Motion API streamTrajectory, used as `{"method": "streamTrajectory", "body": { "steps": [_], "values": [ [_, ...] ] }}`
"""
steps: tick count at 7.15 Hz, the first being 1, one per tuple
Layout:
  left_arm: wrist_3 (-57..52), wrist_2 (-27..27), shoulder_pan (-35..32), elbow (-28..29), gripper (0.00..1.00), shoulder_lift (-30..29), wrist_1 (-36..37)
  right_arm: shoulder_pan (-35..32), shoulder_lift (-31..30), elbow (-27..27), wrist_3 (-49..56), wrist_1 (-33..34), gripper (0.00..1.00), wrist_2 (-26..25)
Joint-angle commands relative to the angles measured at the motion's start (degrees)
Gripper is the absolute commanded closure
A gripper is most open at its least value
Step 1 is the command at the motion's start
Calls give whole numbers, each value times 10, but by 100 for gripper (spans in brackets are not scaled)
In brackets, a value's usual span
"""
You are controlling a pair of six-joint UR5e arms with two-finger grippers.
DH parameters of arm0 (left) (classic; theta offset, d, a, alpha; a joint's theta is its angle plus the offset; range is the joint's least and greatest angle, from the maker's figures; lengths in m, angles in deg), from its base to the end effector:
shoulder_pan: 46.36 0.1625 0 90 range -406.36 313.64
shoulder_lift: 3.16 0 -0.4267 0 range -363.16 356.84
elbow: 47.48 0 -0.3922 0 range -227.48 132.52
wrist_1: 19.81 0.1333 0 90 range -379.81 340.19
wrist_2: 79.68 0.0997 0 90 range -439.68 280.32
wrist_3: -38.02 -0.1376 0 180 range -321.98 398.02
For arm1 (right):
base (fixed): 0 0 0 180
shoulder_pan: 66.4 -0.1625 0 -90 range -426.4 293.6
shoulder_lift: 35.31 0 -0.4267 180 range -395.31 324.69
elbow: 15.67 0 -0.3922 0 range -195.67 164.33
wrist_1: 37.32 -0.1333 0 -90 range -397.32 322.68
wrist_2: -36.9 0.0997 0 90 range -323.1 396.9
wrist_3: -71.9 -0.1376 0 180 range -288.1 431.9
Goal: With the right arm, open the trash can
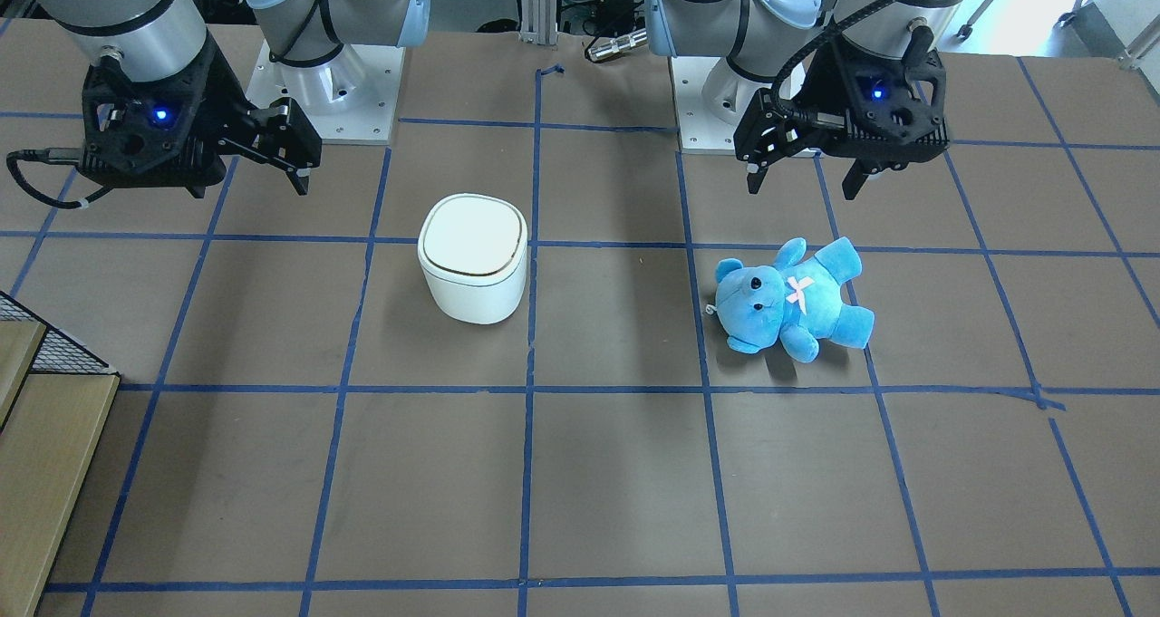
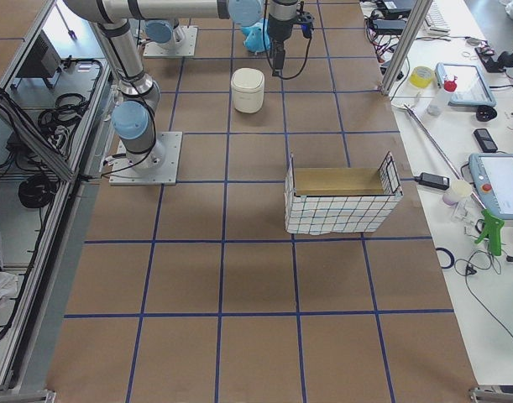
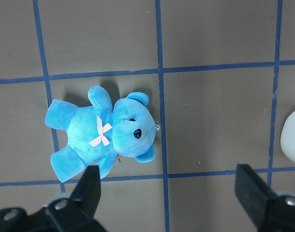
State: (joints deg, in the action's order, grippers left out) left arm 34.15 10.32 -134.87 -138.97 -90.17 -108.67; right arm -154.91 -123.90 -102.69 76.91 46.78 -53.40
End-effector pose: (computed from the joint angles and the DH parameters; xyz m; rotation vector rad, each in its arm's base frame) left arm -0.1209 -0.4790 0.4660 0.0652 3.1379 -0.0722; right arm 0.1198 -0.4949 0.4551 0.0967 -3.1369 -0.1189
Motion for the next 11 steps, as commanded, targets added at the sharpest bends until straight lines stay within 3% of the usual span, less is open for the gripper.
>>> {"method": "streamTrajectory", "body": {
  "steps": [1,9,11],
  "values": [
    [0,0,0,0,0,0,0,0,0,0,1,0,0,-1],
    [0,0,0,0,0,0,0,0,1,2,1,-1,0,-3],
    [0,0,0,0,0,0,0,0,1,3,1,0,0,-26]
  ]
}}
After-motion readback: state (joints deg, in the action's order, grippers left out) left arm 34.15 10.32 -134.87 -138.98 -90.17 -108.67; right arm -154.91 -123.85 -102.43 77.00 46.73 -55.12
